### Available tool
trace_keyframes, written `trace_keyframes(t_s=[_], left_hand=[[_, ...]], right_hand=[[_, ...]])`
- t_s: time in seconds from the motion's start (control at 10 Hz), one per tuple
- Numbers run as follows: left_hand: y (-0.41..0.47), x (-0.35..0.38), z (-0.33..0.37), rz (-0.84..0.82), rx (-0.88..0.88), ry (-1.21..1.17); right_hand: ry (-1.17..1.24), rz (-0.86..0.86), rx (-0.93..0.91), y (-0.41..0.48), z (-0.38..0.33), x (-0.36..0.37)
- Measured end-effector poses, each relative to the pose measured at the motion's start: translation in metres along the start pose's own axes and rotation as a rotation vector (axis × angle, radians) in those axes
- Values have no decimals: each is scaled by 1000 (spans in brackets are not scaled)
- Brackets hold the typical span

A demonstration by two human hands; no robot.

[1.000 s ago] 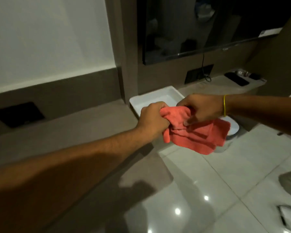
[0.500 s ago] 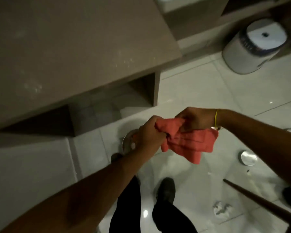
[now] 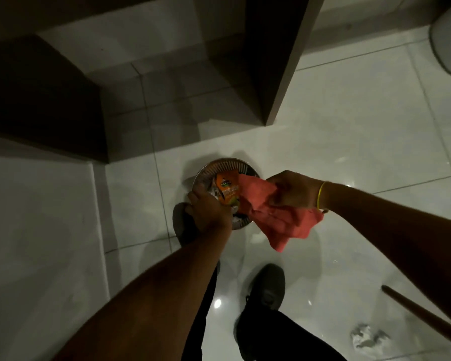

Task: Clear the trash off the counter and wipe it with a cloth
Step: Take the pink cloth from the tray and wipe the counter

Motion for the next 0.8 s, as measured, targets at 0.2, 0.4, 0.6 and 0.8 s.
trace_keyframes(t_s=[0.2, 0.4, 0.6, 0.8], left_hand=[[13, 9, -38, -114, -438, -363], [4, -39, -24, -490, -591, -713], [-42, -187, 27, -454, -469, -572], [-91, -268, 16, -461, -195, -313]], right_hand=[[-29, 44, -48, 3, -15, -23], [-9, 60, -120, -36, -58, -54], [23, 194, -272, -130, -167, -141], [-141, 424, -495, -216, -314, -281]])
Point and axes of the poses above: each hand's wrist, its own y-axis towards the middle knuckle, its own x-axis out of the palm, z = x × y, the point moved 2 cm from there along y, towards the middle knuckle, and after that the axes turned 7 degrees about z, right-handed, at the moved point
